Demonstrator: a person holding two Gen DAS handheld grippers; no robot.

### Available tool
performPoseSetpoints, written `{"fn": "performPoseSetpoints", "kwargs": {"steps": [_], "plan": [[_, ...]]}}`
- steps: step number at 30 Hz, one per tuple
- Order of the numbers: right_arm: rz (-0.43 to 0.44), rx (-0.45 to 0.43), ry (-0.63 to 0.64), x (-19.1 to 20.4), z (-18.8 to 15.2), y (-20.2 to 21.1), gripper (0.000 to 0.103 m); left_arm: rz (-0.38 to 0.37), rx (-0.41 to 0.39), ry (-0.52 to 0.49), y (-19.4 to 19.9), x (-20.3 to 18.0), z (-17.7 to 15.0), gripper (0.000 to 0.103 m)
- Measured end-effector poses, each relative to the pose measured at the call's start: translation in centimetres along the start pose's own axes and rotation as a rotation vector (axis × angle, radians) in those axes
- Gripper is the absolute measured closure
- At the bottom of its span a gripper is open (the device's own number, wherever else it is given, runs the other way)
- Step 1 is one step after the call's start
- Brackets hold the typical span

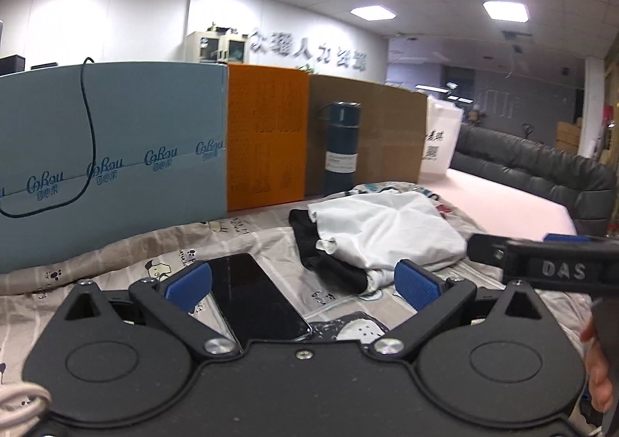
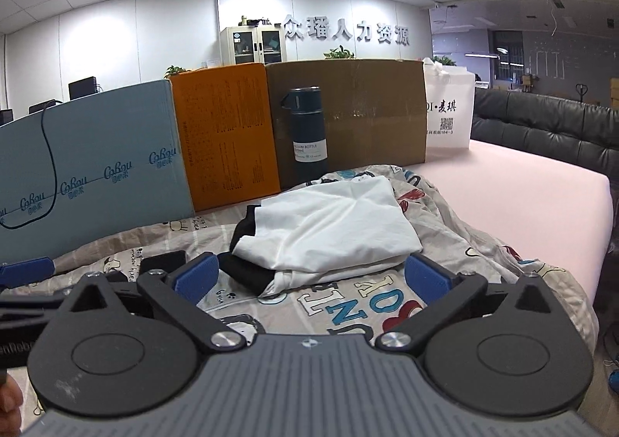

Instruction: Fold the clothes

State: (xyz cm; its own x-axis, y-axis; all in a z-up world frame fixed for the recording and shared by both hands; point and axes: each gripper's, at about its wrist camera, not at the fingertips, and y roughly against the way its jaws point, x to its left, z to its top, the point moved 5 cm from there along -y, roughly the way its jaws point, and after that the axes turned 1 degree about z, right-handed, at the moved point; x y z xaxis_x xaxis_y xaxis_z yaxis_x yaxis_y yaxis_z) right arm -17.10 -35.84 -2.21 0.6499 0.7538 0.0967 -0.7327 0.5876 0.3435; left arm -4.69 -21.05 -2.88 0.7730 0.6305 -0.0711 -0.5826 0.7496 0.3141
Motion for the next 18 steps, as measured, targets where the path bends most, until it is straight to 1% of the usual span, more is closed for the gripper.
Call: {"fn": "performPoseSetpoints", "kwargs": {"steps": [3,6,7,10,15,18], "plan": [[-0.030,-0.031,-0.027,0.6,0.3,0.6,0.000,-0.029,-0.022,0.006,0.8,0.8,0.0,0.000],[-0.082,-0.062,-0.057,1.1,0.4,0.9,0.000,-0.041,-0.040,0.034,1.2,1.5,0.5,0.000],[-0.087,-0.072,-0.062,1.2,0.5,0.9,0.000,-0.043,-0.043,0.044,1.3,1.7,0.6,0.000],[-0.093,-0.065,-0.066,1.5,0.4,0.8,0.000,-0.032,-0.049,0.056,1.3,2.1,0.7,0.000],[-0.089,-0.047,-0.054,1.5,0.0,0.9,0.000,0.002,-0.060,0.048,1.5,2.1,0.5,0.000],[-0.119,-0.045,-0.043,1.0,0.0,0.7,0.000,0.020,-0.069,0.029,1.5,1.8,0.2,0.000]]}}
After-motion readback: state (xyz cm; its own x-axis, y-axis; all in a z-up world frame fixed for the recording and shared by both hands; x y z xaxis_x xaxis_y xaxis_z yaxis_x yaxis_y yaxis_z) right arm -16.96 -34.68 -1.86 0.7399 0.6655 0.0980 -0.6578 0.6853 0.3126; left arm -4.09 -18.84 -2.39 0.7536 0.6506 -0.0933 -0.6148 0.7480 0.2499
